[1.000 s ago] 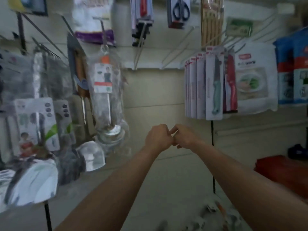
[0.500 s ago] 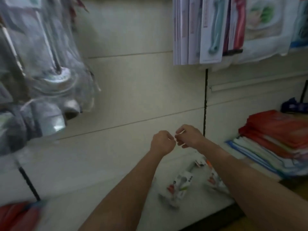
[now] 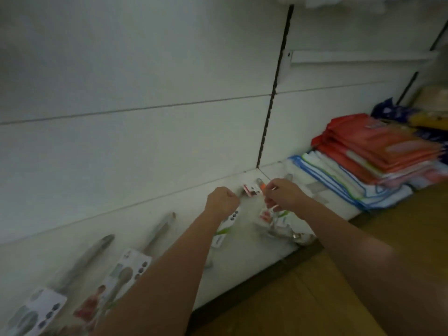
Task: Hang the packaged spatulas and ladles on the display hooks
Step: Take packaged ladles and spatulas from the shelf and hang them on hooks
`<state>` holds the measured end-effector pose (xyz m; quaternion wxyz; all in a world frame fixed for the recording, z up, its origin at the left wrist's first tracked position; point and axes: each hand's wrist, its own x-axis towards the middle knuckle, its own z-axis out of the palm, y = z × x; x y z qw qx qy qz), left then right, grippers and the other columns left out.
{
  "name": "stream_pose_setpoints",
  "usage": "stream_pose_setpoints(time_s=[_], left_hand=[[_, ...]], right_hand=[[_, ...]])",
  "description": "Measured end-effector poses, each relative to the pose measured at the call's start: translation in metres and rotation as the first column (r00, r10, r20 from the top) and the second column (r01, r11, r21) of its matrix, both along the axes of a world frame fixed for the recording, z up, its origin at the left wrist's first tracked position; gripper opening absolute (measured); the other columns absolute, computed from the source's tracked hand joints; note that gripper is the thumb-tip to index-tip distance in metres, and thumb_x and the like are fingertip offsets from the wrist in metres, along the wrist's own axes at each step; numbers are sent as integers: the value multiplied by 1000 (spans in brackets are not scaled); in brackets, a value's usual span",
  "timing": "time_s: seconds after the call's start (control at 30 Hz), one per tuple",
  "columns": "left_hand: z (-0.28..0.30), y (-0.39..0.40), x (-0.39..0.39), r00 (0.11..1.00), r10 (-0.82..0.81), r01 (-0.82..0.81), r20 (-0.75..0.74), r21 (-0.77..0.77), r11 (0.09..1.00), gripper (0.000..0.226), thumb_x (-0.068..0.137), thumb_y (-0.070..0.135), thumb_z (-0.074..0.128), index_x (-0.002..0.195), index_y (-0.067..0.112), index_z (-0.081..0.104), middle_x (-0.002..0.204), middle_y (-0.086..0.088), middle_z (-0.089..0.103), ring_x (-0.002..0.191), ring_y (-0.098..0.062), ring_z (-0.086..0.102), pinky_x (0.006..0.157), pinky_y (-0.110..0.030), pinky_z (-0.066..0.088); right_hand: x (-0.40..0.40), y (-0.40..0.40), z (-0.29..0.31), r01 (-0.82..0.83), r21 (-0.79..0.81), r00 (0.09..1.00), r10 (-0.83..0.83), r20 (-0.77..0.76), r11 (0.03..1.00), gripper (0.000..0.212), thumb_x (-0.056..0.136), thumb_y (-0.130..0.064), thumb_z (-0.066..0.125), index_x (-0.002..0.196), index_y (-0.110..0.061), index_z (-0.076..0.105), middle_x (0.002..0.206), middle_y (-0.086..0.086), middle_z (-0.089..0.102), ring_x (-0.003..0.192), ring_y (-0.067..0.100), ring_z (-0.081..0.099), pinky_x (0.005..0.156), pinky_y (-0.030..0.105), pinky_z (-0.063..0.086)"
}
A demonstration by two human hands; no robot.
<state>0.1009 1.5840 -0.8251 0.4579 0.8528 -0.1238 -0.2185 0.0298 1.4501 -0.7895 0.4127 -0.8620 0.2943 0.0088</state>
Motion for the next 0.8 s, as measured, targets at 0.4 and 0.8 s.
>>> stream_pose_setpoints(time_s=[0.4,0.8], left_hand=[[-68,-71,-30,986,-165,161,-6,270,949,35,95,30,42,116,7,57,119,-14,59,109,-31,57,96,-40,47],[-75,-27,4,992,-99,109,-72,146,983,26,92,13,51,108,-1,66,109,-19,66,100,-32,63,86,-38,53]], right_hand=[[-13,-17,-82,-231,-209,897,125,-425,950,39,99,-22,38,136,-11,47,136,15,51,125,29,47,98,31,36],[23,31,-98,-337,-253,917,255,-306,907,41,93,-13,43,134,-11,47,137,17,47,128,32,40,108,32,31]])
